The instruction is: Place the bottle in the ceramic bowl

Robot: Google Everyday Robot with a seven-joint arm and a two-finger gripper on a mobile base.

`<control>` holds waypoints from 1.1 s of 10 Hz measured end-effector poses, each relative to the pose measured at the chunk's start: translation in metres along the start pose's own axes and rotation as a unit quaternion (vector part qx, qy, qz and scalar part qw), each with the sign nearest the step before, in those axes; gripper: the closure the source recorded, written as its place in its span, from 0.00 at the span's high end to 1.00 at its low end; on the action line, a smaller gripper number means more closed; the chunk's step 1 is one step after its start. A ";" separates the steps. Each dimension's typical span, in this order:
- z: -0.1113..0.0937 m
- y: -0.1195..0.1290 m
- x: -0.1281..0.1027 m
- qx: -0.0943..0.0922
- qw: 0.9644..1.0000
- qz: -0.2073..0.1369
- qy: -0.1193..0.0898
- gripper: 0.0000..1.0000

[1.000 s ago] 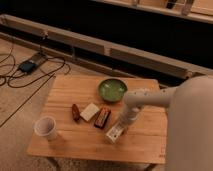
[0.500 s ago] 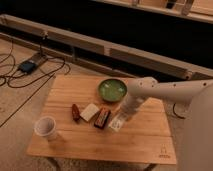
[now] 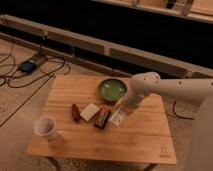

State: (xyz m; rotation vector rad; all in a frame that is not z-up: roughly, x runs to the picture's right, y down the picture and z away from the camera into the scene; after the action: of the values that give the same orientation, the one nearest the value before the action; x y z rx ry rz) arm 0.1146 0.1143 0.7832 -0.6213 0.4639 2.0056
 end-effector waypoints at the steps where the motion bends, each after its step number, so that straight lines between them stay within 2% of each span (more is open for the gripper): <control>1: -0.010 0.002 -0.005 -0.004 1.000 -0.001 -0.005 0.00; 3: -0.020 0.008 -0.022 -0.019 1.000 -0.009 -0.013 0.00; 5: -0.027 0.024 -0.046 -0.022 0.999 -0.024 -0.017 0.00; 6: -0.040 0.035 -0.059 -0.025 0.999 -0.040 -0.026 0.00; 8: -0.061 0.047 -0.069 -0.023 0.997 -0.066 -0.038 0.00; 9: -0.070 0.063 -0.078 -0.018 0.995 -0.090 -0.042 0.00; 11: -0.073 0.068 -0.093 -0.002 0.993 -0.111 -0.045 0.00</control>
State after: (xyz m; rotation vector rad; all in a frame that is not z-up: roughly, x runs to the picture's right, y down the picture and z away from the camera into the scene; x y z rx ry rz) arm 0.1110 -0.0217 0.7851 -0.5561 0.3225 1.8154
